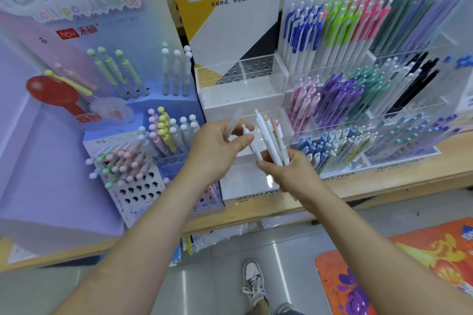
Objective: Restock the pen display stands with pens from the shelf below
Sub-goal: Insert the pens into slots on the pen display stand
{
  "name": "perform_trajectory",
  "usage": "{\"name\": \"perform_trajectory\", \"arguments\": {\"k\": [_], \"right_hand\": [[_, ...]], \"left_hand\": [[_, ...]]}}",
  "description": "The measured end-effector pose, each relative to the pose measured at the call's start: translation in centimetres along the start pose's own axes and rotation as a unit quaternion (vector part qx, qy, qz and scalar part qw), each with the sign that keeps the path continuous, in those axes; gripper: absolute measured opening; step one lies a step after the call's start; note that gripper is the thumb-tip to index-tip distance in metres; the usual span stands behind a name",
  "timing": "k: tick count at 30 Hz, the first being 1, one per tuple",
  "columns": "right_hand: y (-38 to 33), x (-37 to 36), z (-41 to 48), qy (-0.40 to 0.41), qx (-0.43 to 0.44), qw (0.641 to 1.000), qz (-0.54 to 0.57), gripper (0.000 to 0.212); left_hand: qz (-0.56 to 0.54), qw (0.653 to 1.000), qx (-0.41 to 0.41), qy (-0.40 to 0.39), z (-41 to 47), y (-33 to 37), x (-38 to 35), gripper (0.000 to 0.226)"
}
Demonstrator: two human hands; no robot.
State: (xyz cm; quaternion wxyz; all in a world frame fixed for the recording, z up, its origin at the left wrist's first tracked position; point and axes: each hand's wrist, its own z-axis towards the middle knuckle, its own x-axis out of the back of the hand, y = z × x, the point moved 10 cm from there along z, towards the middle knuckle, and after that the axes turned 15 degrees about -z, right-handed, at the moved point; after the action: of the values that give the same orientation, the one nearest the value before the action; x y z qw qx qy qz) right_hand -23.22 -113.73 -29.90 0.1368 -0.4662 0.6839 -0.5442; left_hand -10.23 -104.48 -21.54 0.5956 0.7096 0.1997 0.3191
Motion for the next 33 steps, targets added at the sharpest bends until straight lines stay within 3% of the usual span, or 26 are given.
{"name": "perform_trajectory", "arguments": {"k": [5,10,18,26,33], "right_hand": [[0.5,0.0,1.1,0.017,-0.005,0.999,0.026,0.008],[0.5,-0.8,1.7,0.03,0.0,0.999,0.02,0.013],[2.0,-0.2,1.5,0.038,0.033,0.997,0.053,0.014],[2.9,-1.1,0.7,0.02,0.051,0.995,0.086,0.018],[3.0,-1.7,0.1,0.005,0.06,0.994,0.087,0.015]], "left_hand": [[0.137,0.986,-0.076,0.057,-0.6,2.2,2.3,0.008],[0.263,0.956,-0.116,0.058,-0.4,1.6,2.5,0.017],[0.265,0.959,-0.07,0.069,-0.4,-2.4,3.3,0.02],[0.319,0.942,-0.103,-0.004,-0.3,-1.6,1.2,0.018],[0.353,0.927,-0.123,-0.015,-0.3,-1.4,1.7,0.023]]}}
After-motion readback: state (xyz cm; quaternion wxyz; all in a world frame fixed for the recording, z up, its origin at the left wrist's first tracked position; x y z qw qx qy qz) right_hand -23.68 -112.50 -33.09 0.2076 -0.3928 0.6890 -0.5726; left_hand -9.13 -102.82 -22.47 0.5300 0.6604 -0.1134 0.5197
